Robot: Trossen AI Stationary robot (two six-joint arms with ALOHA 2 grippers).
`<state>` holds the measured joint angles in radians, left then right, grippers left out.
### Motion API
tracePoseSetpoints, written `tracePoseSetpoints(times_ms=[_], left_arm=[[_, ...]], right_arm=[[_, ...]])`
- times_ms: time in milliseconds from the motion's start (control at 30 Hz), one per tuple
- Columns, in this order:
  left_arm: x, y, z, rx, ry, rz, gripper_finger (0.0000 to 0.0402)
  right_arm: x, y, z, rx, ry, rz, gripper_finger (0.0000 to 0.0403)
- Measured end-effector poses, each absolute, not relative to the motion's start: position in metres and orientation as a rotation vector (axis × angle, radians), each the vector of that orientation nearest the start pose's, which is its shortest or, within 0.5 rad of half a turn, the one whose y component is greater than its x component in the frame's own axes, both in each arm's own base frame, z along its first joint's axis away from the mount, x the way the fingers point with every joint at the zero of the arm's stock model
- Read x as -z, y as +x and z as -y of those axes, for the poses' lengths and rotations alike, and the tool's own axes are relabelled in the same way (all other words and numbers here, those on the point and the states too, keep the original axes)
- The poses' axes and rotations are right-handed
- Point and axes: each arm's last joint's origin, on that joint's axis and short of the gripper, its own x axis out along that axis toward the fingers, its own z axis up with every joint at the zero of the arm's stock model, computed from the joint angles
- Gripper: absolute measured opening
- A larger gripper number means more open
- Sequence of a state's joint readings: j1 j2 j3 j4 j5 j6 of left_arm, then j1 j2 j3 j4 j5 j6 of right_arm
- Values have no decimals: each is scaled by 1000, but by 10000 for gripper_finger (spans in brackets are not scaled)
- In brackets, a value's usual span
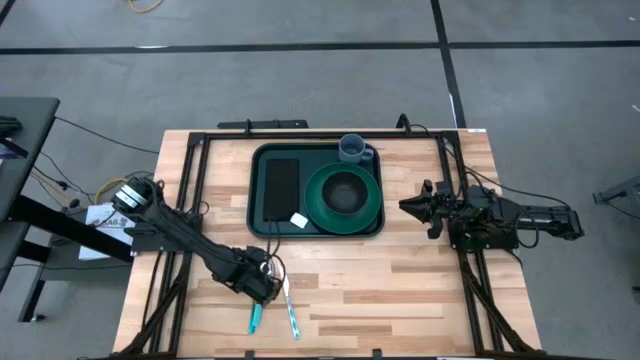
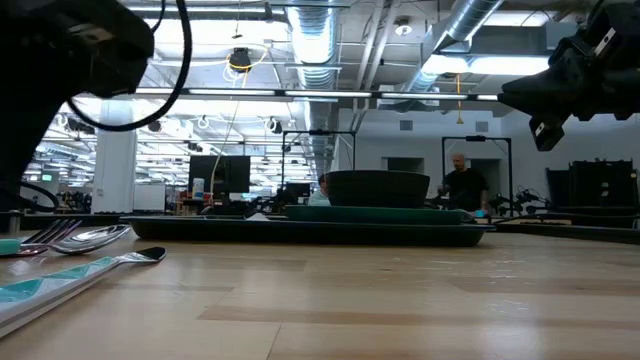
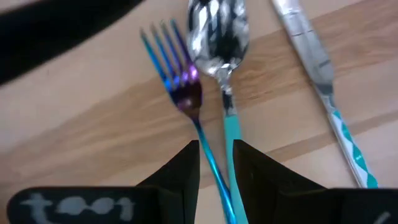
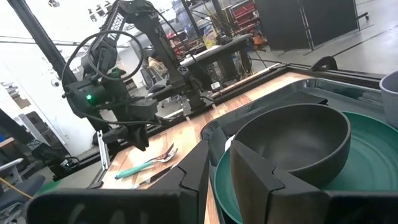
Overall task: Set up tray
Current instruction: Put the blue fork on top of the black towel on the black serving tray
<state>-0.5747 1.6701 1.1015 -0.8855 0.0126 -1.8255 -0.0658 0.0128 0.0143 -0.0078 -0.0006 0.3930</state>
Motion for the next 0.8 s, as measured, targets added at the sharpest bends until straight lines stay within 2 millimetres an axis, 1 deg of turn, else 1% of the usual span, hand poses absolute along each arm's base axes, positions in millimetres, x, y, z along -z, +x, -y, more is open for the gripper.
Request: tracePoseSetpoints(times_ms=[200,300,500,700,800], left_arm=[[-188,246,164,-980,-1168,-1308,84],[-188,245,167,-988,-1212,-1326,84],[-177,248,175,-1052,-1260,-1305,84],[-161,251,180,-1081,-1245,-1322,84],[-156,253,181,-1085,-1240,-1329,84]], right_arm=[[-167,97,6,66,393,7,59],[-167,97,6,66,393,7,59],[-167,97,6,66,393,7,59],[-167,97,6,66,393,8,59],[-167,97,6,66,393,7,59]])
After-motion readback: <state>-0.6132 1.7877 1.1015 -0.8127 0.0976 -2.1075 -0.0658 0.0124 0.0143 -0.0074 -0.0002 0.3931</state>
